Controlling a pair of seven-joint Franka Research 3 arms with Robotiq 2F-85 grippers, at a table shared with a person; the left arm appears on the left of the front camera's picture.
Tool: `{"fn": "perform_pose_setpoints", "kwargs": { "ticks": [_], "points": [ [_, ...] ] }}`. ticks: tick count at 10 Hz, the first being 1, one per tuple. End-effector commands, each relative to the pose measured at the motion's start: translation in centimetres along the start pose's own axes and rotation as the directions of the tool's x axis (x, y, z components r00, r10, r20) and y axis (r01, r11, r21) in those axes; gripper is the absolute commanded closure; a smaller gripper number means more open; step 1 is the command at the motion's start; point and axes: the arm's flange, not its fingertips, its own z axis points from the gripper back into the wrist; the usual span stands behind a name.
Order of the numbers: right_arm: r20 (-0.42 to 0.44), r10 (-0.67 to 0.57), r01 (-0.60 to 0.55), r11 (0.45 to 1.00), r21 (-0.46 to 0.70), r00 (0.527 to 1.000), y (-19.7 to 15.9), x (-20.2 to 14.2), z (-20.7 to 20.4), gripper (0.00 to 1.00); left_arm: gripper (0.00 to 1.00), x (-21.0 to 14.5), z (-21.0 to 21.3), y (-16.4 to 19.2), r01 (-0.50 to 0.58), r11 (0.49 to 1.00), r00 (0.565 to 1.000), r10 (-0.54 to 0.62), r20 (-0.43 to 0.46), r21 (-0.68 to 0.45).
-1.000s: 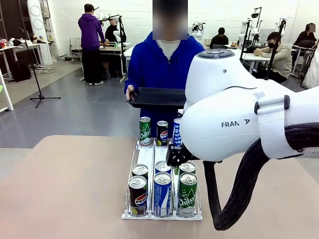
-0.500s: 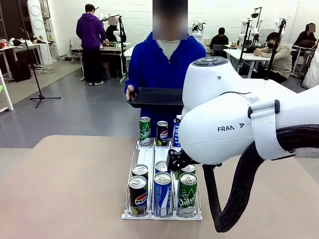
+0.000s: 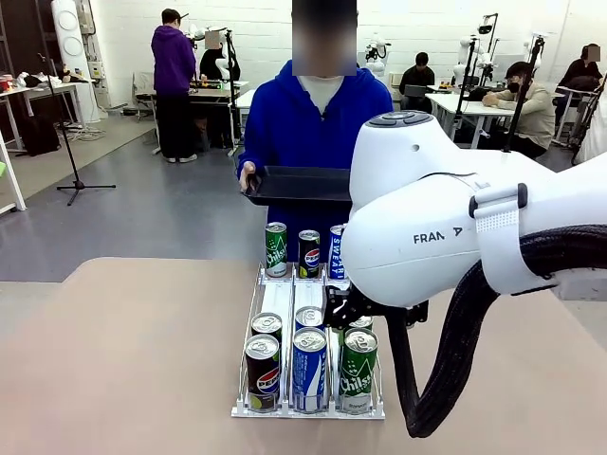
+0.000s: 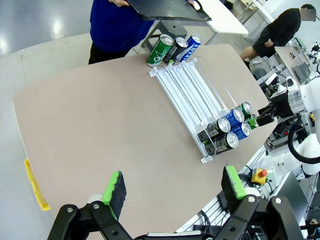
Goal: Retrieve and hand over the desired beverage to the person.
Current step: Pick up a can of the same type that the person held from the Automatic Can Dispenser.
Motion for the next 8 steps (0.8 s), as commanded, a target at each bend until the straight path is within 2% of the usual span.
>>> {"fn": "perform_pose_setpoints", "kwargs": {
  "ticks": [1,5,8],
  "points": [
    [-0.050,-0.028,0.028,1.000,-0.004,0.998,0.75,0.40,-0.04,0.00,0.00,-0.08,0.02,0.26,0.021,1.000,1.000,-0.021,0.013,-0.018],
    [-0.105,-0.050,0.051,0.999,-0.001,0.993,0.84,0.61,-0.55,0.00,0.00,-0.08,0.02,0.26,0.021,1.000,1.000,-0.021,0.013,-0.018],
    [-0.101,-0.037,0.040,0.999,0.031,0.994,0.81,0.77,-0.79,0.00,0.00,-0.08,0.02,0.26,0.021,1.000,1.000,-0.021,0.013,-0.018]
  ]
}}
